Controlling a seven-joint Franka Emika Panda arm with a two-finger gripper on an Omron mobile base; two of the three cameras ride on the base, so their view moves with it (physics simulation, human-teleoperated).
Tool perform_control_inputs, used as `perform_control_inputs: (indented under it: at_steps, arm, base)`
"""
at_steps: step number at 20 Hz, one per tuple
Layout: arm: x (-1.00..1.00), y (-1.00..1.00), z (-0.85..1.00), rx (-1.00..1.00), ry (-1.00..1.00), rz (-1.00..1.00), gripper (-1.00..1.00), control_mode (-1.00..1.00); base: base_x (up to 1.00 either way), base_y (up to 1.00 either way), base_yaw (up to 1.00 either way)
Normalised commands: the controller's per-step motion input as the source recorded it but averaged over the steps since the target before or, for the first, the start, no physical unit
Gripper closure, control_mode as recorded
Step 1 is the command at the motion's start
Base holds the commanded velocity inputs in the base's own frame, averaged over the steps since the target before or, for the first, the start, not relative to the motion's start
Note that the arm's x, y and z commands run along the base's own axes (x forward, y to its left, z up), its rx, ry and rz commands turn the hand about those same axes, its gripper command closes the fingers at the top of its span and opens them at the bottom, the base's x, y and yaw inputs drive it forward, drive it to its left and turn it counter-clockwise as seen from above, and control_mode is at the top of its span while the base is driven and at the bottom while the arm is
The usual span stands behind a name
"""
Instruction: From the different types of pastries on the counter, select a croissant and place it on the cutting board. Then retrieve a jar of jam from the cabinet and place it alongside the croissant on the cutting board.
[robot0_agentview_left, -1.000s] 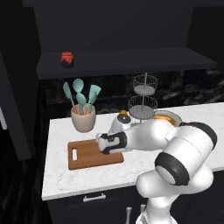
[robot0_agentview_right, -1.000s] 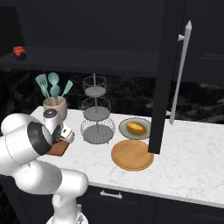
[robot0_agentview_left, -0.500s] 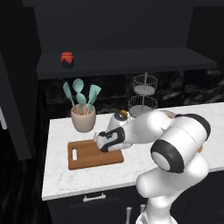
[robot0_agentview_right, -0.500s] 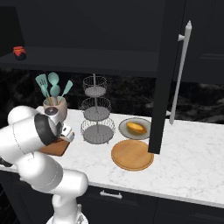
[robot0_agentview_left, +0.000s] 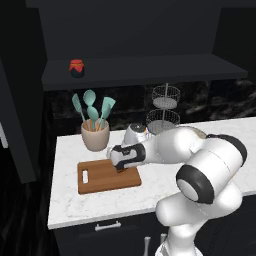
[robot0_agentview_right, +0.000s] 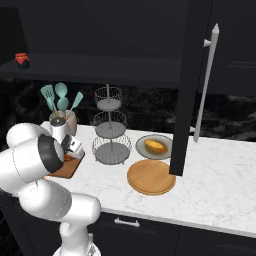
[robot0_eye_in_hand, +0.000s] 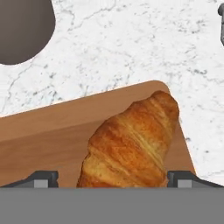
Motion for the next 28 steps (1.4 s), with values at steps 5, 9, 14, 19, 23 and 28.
perform_control_inputs:
  at_steps: [5, 9, 14, 19, 23, 28]
  arm:
    - [-0.49, 0.0, 0.72, 0.01, 0.0, 0.03, -1.0, -1.0]
    - [-0.67, 0.0, 0.83, 0.0, -0.04, 0.03, -1.0, -1.0]
    - [-0.53, 0.0, 1.0, 0.0, -0.13, 0.05, -1.0, -1.0]
    - [-0.54, 0.0, 0.99, 0.0, -0.19, 0.07, -1.0, -1.0]
    - [-0.42, 0.04, 0.89, 0.0, -0.2, 0.07, -1.0, -1.0]
    - [-0.21, 0.08, 0.91, 0.0, -0.18, 0.09, -1.0, -1.0]
  base:
    - [0.0, 0.0, 0.0]
    - [0.0, 0.0, 0.0]
    - [0.0, 0.0, 0.0]
    - [0.0, 0.0, 0.0]
    - [0.0, 0.0, 0.0]
    - [0.0, 0.0, 0.0]
